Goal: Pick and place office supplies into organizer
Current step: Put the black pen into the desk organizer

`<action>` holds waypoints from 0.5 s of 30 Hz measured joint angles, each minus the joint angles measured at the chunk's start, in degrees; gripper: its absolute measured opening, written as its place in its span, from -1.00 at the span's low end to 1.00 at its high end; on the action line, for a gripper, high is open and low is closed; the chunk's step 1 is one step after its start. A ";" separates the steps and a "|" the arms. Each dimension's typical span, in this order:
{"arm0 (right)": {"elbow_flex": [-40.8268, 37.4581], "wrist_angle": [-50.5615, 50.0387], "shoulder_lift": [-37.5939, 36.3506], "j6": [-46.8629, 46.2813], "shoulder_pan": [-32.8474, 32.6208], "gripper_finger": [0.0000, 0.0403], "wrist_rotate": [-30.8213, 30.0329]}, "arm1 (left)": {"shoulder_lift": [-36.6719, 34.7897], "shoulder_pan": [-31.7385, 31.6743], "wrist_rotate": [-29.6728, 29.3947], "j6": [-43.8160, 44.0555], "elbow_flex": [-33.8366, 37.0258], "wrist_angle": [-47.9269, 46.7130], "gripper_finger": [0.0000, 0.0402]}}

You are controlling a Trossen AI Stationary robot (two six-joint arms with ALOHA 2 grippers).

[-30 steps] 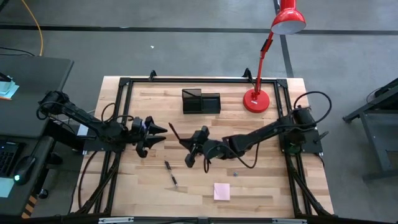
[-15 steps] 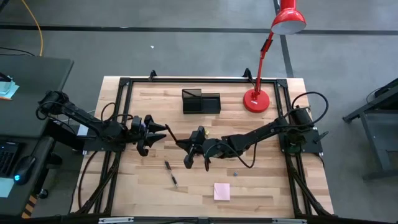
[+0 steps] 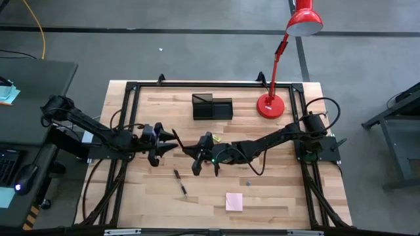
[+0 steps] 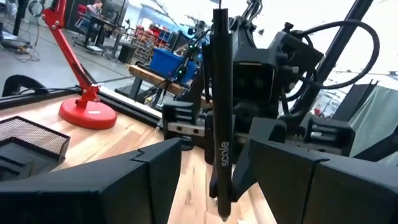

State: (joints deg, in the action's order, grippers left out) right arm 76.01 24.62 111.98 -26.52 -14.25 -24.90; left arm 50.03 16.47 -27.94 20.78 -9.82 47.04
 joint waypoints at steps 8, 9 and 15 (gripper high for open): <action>0.02 3.22 2.40 -1.56 0.88 -0.99 3.31 | 0.14 0.02 0.00 -0.06 0.00 1.30 -0.10; 0.35 3.42 2.68 -1.51 0.88 -0.99 3.99 | 0.13 0.01 0.01 -0.37 0.00 1.47 -0.10; 2.04 1.55 3.32 -0.47 0.88 -0.99 3.71 | 0.12 0.02 0.24 -1.05 0.00 1.32 -0.15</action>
State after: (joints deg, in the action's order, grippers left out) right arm 78.04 26.16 115.31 -26.98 -13.37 -21.19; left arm 50.15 16.49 -27.70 19.73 -9.82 48.36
